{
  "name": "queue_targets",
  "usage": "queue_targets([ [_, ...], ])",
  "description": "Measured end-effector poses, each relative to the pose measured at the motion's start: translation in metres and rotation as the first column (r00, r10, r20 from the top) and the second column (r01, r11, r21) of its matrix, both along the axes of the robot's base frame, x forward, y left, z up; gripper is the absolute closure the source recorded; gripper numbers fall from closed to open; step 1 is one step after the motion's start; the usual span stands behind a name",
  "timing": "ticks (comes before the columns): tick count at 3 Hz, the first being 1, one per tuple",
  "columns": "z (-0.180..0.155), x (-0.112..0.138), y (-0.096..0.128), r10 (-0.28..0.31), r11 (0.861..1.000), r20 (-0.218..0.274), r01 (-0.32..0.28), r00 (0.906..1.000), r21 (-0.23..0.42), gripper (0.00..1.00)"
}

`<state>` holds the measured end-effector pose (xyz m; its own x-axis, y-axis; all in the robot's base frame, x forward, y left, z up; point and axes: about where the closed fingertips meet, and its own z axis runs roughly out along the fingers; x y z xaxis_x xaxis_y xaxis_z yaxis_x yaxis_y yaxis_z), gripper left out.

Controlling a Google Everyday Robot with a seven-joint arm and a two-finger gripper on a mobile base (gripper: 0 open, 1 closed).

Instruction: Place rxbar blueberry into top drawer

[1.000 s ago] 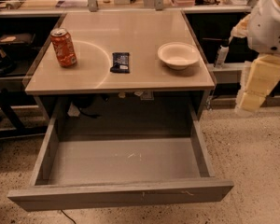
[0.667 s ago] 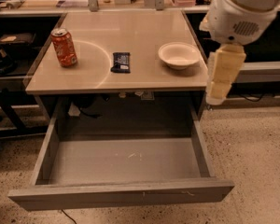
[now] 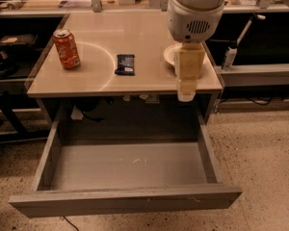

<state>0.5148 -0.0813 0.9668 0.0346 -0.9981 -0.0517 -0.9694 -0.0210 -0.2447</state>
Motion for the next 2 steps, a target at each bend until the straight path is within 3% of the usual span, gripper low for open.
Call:
queue_targets([
  [1, 0.001, 0.019, 0.011, -0.004, 1.0, -0.007, 0.005, 1.0, 0.021, 0.0],
  [2, 0.0, 0.068, 0.038, -0.021, 0.998, -0.027, 0.022, 0.9994, 0.051, 0.0],
])
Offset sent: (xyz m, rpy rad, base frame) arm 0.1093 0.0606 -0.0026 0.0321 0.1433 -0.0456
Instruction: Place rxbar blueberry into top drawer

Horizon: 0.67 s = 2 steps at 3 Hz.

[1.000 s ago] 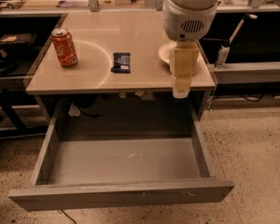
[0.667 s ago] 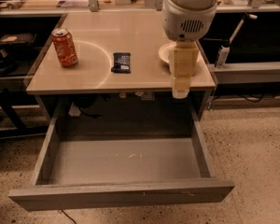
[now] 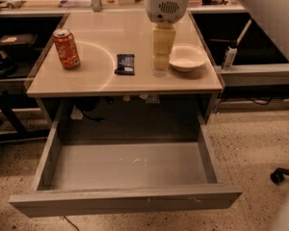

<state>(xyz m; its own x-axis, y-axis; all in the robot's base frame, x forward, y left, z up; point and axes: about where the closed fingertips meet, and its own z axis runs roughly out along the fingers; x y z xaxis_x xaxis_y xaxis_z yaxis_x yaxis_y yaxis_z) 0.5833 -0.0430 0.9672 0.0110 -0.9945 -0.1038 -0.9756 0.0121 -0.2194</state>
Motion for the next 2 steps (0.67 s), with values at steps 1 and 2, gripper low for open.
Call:
queue_targets([
  [1, -0.003, 0.042, 0.027, 0.001, 1.0, 0.0, -0.001, 1.0, 0.03, 0.0],
  [2, 0.002, 0.054, 0.034, 0.0, 0.998, 0.04, -0.002, 0.9992, 0.06, 0.0],
])
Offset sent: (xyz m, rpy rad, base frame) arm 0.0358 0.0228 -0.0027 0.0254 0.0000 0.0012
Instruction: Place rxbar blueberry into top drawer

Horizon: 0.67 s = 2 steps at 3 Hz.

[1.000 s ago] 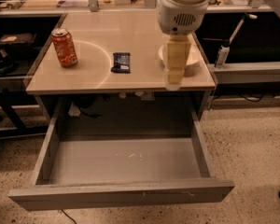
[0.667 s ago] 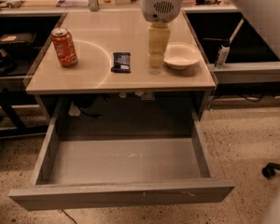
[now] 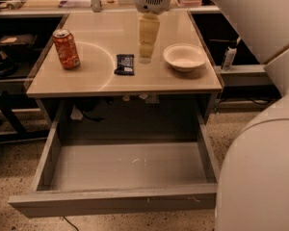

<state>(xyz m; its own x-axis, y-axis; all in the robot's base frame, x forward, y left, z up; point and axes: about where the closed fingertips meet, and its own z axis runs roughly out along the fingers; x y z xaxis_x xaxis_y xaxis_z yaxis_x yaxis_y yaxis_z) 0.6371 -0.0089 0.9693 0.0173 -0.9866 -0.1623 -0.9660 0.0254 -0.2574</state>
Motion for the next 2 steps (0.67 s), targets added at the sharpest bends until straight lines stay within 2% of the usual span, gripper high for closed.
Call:
queue_targets([
  [1, 0.0, 0.0, 0.0, 0.0, 1.0, 0.0, 0.0, 1.0, 0.0, 0.0],
  [2, -0.01, 0.027, 0.021, 0.024, 1.0, 0.017, -0.024, 0.9996, 0.016, 0.0],
])
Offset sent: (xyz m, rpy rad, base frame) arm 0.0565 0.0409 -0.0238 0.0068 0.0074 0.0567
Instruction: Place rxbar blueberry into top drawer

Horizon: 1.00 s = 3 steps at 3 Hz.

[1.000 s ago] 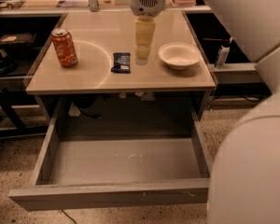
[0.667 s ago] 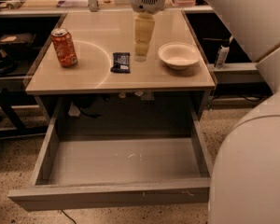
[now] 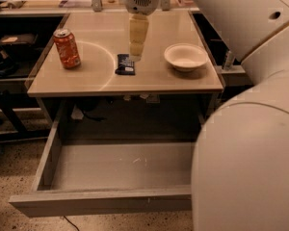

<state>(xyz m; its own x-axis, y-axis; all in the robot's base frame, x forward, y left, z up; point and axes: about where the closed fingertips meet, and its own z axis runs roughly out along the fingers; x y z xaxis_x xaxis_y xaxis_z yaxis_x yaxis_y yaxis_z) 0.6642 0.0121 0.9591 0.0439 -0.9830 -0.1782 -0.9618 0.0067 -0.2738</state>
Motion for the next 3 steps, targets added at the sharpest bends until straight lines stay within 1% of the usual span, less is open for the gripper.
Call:
queue_targets([
  [1, -0.039, 0.056, 0.039, 0.037, 0.999, -0.027, -0.037, 0.9989, -0.014, 0.0],
  [2, -0.039, 0.065, 0.043, 0.034, 0.999, -0.003, -0.034, 0.9994, 0.003, 0.0],
  [3, -0.053, 0.075, 0.041, 0.008, 0.999, -0.022, -0.008, 0.9997, 0.038, 0.0],
])
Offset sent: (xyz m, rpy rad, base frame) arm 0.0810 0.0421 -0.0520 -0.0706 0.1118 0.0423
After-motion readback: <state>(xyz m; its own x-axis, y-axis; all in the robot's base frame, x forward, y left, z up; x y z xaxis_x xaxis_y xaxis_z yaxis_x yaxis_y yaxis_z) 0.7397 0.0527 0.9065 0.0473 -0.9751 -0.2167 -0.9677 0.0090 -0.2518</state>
